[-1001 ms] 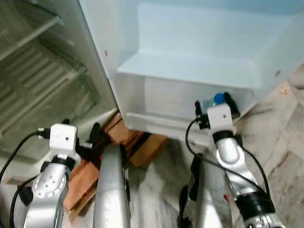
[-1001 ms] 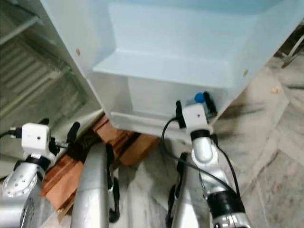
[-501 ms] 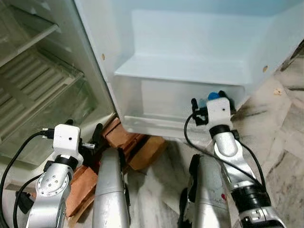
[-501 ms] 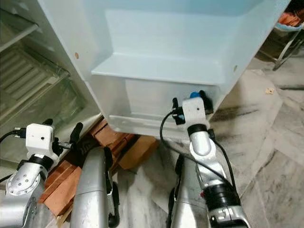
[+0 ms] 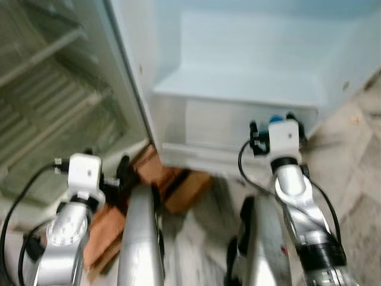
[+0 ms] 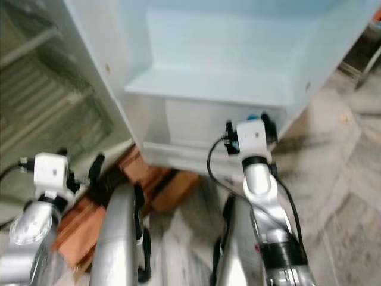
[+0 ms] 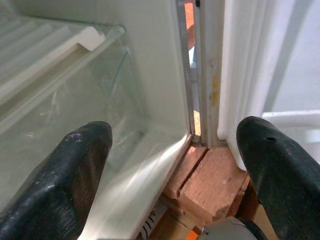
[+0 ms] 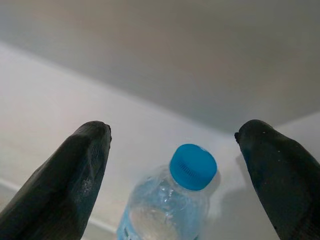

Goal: Restocking fridge

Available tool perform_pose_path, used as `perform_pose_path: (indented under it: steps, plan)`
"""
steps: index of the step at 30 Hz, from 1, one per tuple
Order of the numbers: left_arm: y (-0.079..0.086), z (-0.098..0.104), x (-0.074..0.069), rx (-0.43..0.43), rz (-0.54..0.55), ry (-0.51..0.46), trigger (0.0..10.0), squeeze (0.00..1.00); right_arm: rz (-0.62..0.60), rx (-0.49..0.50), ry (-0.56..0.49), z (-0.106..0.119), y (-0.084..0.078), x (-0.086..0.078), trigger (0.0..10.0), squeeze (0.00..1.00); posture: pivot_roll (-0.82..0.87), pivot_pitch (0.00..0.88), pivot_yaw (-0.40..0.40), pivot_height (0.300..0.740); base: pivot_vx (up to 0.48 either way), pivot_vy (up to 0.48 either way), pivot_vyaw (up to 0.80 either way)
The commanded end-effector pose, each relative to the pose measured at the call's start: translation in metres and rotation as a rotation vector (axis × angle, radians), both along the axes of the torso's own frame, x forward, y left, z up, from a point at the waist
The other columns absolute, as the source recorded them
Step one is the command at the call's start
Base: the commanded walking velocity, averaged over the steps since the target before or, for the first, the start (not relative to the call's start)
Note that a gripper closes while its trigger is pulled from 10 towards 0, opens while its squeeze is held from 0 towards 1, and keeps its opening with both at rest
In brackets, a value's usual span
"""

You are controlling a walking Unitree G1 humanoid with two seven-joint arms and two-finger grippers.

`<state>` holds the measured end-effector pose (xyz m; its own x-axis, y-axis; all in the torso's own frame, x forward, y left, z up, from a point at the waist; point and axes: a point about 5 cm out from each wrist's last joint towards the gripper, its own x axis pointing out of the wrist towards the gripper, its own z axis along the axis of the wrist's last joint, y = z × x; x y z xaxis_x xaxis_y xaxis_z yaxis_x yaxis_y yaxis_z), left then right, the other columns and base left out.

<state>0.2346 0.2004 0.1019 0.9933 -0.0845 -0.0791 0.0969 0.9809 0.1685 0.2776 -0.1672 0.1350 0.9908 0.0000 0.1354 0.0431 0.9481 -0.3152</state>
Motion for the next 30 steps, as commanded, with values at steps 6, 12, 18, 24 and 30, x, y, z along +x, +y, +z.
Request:
perform_pose_path:
  steps: [6, 12, 18, 24, 30]
  plan:
    - [-0.001, -0.005, 0.001, 0.009, -0.012, 0.017, 10.0, 0.00, -0.019, 0.024, -0.246, 0.052, -0.011, -0.019, 10.0, 0.00, 0.05, 0.115, 0.040, 0.520, 0.000, 0.000, 0.00]
    - [-0.002, -0.004, 0.007, -0.008, -0.020, 0.021, 10.0, 0.00, 0.176, 0.155, -0.237, 0.064, 0.012, -0.032, 10.0, 0.00, 0.05, 0.111, 0.048, 0.520, 0.000, 0.000, 0.00]
    - [-0.002, -0.008, 0.008, -0.015, -0.013, 0.031, 10.0, 0.00, 0.031, 0.036, -0.118, 0.033, -0.013, -0.059, 10.0, 0.00, 0.03, 0.102, 0.038, 0.520, 0.000, 0.000, 0.00]
    - [-0.006, -0.013, 0.009, -0.020, -0.001, 0.036, 10.0, 0.00, -0.103, 0.079, 0.029, -0.004, -0.025, -0.070, 10.0, 0.00, 0.03, 0.062, 0.029, 0.520, 0.000, 0.000, 0.00]
    - [-0.010, -0.013, 0.018, -0.030, 0.010, 0.025, 10.0, 0.00, -0.177, 0.094, 0.042, -0.012, -0.031, -0.064, 10.0, 0.00, 0.02, 0.024, 0.026, 0.520, 0.000, 0.000, 0.00]
